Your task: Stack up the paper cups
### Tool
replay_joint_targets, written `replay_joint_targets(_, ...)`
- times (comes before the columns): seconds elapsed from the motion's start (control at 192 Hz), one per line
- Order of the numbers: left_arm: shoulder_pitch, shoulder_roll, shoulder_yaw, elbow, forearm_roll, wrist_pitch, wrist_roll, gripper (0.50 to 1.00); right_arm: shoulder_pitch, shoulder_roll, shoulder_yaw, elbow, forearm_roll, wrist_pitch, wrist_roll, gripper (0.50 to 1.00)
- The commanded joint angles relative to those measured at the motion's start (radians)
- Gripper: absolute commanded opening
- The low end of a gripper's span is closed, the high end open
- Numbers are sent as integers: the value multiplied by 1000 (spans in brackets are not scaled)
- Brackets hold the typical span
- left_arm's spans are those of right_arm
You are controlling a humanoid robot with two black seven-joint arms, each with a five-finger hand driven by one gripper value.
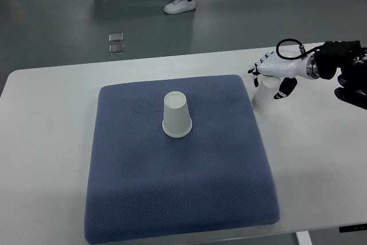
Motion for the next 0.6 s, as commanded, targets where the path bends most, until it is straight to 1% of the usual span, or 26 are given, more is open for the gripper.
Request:
replay_joint_targets(0.0,0,0,-1,0,0,0,0,1000,-17,0,3,-21,5,-4,3,901)
replay_joint_targets(0.125,0,0,-1,0,0,0,0,1000,-37,0,6,-38,8,-22,15,901)
replay_joint_targets(0.302,0,0,-1,0,0,0,0,1000,-60,13,15,-73,40,-42,17,901)
replay_joint_targets(0.594,0,0,-1,0,0,0,0,1000,-65,26,19,-93,68,-50,17,901)
